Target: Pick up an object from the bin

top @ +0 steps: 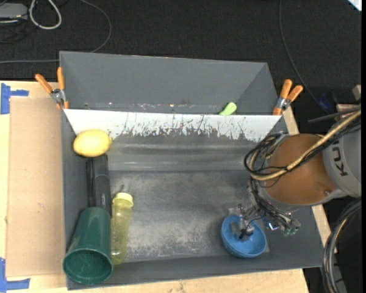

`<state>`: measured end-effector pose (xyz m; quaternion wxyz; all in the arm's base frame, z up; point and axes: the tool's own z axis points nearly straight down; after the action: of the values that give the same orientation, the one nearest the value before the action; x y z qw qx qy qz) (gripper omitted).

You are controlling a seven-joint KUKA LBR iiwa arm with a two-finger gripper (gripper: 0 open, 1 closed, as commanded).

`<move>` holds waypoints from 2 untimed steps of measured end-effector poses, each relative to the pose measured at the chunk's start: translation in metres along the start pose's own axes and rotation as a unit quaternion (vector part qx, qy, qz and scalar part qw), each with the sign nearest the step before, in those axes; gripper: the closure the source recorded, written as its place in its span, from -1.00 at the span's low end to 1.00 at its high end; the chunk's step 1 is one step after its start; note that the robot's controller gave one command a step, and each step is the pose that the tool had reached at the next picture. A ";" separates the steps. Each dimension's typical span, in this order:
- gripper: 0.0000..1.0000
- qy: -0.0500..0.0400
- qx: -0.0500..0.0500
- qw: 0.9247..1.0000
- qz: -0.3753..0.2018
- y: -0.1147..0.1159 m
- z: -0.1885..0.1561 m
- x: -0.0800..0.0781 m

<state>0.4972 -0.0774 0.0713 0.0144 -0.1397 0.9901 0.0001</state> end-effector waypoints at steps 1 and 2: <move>1.00 0.003 -0.001 1.000 -0.004 0.004 0.002 -0.008; 1.00 0.003 -0.001 1.000 -0.004 0.004 0.002 -0.008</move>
Offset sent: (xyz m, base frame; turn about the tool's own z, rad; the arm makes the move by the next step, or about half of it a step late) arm 0.0000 0.0000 0.0000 0.0000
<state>0.5036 -0.0710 0.0698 0.0117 -0.1441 0.9895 0.0007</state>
